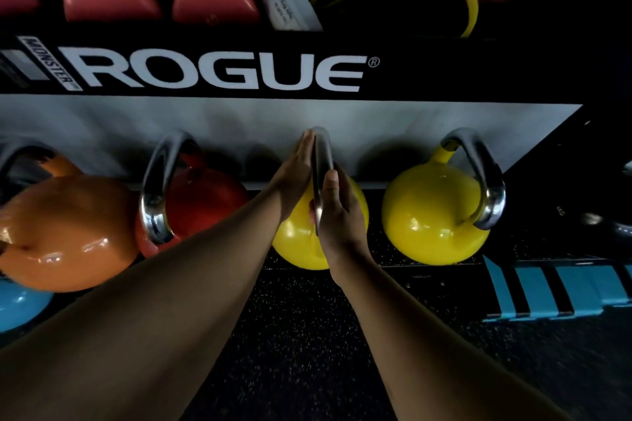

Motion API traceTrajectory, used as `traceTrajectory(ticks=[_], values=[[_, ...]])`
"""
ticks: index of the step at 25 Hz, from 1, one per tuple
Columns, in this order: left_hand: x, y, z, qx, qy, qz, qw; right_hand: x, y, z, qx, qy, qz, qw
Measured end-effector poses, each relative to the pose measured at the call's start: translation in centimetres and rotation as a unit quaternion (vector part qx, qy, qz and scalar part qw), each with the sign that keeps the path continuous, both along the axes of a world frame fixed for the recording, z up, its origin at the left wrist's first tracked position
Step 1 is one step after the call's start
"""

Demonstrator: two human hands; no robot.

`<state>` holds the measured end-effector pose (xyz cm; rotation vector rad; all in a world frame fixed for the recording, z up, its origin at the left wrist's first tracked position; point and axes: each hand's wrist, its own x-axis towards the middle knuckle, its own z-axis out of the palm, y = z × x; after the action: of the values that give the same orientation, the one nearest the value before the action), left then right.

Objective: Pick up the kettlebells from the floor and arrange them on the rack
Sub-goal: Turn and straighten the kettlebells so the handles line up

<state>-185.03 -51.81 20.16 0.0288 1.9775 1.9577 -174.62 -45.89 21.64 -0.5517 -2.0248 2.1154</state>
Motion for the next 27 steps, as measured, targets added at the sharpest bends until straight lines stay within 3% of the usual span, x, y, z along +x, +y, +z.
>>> traceTrajectory(ticks=[18,27], values=[[0.4,-0.1,0.1,0.011,0.024,0.011,1.0,0.1,-0.6,0.0,0.065,-0.022,0.02,0.997],[0.8,-0.2,0.1,0.058,-0.038,0.001,0.998,0.0,-0.5,-0.2,0.048,-0.023,0.025,0.998]])
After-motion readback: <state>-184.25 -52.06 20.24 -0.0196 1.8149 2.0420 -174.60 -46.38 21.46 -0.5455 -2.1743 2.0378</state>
